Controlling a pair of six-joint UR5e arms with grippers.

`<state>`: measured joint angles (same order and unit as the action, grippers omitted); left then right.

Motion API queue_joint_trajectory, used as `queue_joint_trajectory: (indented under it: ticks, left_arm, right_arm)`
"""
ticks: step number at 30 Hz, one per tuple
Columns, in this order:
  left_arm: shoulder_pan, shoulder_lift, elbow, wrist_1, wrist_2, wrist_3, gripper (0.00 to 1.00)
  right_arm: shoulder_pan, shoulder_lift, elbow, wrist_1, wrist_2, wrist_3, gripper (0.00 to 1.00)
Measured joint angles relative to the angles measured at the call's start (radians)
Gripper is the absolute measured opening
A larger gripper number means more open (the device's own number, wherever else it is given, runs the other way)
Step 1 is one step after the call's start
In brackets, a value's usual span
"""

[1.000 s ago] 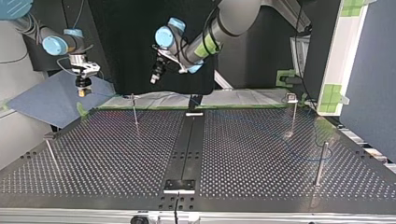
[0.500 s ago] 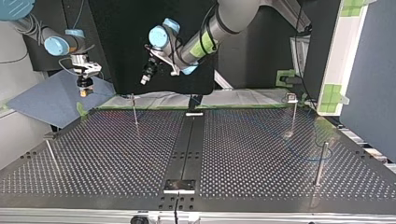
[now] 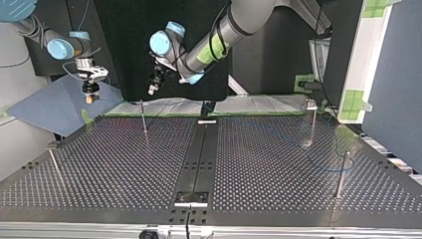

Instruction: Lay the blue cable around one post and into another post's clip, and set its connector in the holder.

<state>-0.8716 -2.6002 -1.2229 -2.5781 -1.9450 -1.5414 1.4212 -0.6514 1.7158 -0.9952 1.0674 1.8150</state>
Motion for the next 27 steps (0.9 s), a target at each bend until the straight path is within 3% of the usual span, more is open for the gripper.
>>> queue_joint_trajectory:
  ticks: [7,18,27]
  left_arm:
    - [-0.002,0.0,0.001,-0.063,-0.05,-0.028,1.0]
    - [-0.007,0.0,-0.001,-0.159,-0.062,-0.087,1.0]
    - [-0.007,0.0,-0.002,-0.197,-0.084,-0.095,1.0]
  right_arm:
    - [0.0,0.0,0.0,-0.002,-0.003,0.0,0.0]
    - [0.001,0.0,0.0,-0.001,-0.006,0.0,0.0]
    - [0.003,0.0,0.0,0.001,-0.007,0.0,0.0]
